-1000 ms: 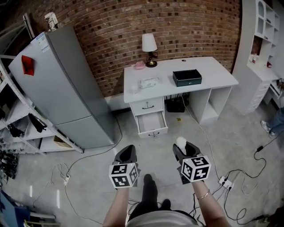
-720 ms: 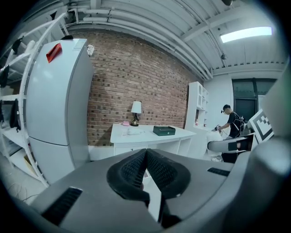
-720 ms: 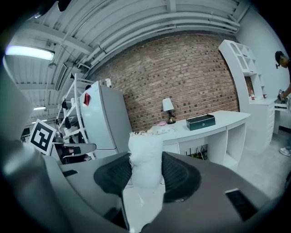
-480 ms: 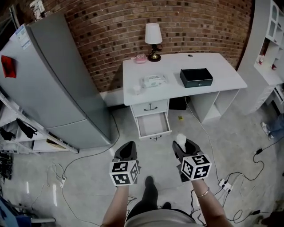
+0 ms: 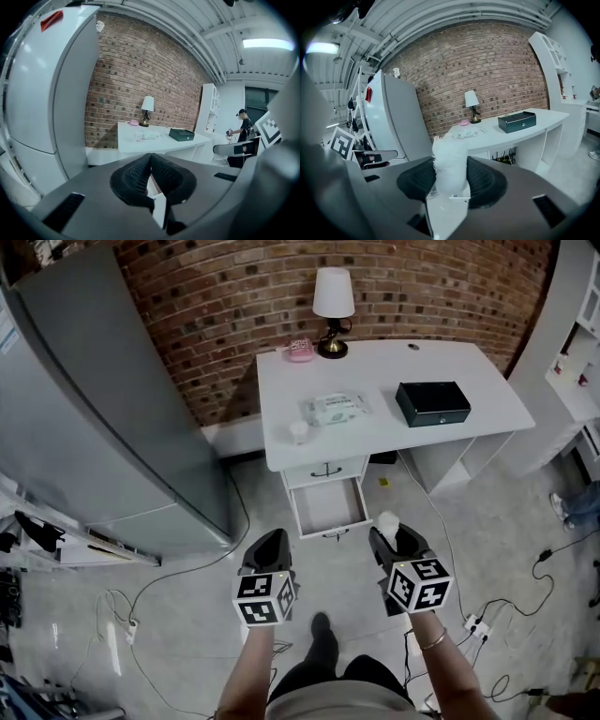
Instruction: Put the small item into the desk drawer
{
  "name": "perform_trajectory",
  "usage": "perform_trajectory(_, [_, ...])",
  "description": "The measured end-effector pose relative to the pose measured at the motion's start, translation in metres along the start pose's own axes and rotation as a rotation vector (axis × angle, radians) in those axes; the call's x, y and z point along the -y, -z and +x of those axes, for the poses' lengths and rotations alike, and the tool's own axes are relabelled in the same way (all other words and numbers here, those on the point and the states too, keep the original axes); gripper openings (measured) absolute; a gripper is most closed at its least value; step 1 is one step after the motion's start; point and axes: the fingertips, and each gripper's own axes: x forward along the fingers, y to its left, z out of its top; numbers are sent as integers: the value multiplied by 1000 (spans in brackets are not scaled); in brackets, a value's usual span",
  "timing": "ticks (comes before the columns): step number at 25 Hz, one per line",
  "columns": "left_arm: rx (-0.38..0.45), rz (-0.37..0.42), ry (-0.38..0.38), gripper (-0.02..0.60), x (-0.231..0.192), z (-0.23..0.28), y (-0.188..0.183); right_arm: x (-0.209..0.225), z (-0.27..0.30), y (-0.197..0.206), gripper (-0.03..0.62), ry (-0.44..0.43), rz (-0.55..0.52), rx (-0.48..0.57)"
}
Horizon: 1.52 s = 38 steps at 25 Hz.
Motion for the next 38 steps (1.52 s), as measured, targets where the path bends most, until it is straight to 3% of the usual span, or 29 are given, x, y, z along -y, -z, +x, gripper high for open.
perform_trajectory(15, [-78, -40, 9, 21, -38, 71, 29, 27, 87, 24, 189, 19, 46, -88])
perform_trajectory(24, [-115, -57, -16, 21, -58, 130, 59, 54, 160, 53, 189, -21, 28, -152])
perform_trajectory(38, [-161, -71, -41, 21, -93, 226, 138, 102, 293, 157, 189, -63, -11, -298])
